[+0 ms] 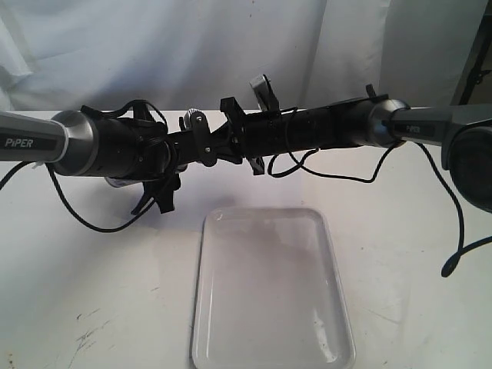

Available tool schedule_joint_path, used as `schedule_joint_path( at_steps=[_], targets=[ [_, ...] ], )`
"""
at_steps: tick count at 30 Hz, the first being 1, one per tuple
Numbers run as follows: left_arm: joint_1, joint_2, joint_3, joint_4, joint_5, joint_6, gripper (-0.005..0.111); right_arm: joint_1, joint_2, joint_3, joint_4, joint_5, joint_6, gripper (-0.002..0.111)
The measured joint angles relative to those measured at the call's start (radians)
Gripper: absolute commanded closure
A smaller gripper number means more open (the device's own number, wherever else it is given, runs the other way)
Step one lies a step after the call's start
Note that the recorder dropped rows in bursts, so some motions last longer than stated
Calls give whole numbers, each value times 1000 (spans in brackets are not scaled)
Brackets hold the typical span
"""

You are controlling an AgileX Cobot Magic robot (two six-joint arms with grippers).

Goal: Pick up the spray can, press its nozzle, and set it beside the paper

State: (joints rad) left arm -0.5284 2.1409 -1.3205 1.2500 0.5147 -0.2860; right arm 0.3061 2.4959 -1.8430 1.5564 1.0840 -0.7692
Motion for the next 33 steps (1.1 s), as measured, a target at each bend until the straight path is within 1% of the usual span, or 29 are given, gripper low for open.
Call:
schedule_joint_path(
  at_steps=[29, 33],
  targets=[
    [0, 0, 0, 0, 0, 2, 107, 0, 0, 0, -11, -11, -6, 108],
    [-4, 0, 0, 0, 0, 2, 107, -18, 0, 0, -27, -11, -4, 108]
  ],
)
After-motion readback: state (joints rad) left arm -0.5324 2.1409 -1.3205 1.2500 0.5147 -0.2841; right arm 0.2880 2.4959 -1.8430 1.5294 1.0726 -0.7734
